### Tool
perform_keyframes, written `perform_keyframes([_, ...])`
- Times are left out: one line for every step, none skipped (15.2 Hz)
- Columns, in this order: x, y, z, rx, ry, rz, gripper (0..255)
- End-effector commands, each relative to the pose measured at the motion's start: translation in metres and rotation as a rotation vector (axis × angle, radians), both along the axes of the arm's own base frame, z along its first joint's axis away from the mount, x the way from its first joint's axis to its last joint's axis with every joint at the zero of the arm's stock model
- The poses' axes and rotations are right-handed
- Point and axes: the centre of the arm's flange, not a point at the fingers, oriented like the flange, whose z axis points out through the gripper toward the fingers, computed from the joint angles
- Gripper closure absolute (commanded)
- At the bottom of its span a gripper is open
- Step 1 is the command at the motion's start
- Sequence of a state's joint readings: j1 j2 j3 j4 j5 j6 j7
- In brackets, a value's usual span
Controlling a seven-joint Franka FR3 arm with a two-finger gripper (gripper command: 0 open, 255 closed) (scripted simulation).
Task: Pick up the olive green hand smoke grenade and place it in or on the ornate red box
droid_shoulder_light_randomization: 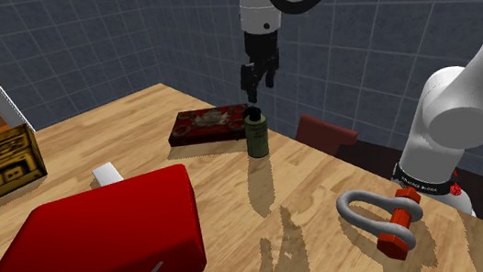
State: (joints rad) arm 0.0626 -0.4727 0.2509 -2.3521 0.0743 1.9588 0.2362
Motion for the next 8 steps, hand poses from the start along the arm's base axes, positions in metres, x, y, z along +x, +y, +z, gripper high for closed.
perform_keyframes([0.007, 0.019, -0.018, 0.009, 0.017, -0.009, 0])
perform_keyframes([0.011, 0.026, -0.024, 0.013, 0.024, -0.011, 0])
perform_keyframes([0.011, 0.026, -0.03, 0.013, 0.024, -0.011, 0])
perform_keyframes([0.012, 0.026, -0.035, 0.013, 0.024, -0.011, 0])
perform_keyframes([0.012, 0.026, -0.04, 0.013, 0.024, -0.011, 0])
perform_keyframes([0.012, 0.026, -0.045, 0.013, 0.024, -0.011, 0])
perform_keyframes([0.013, 0.026, -0.051, 0.013, 0.024, -0.011, 0])
perform_keyframes([0.013, 0.026, -0.056, 0.013, 0.024, -0.011, 0])
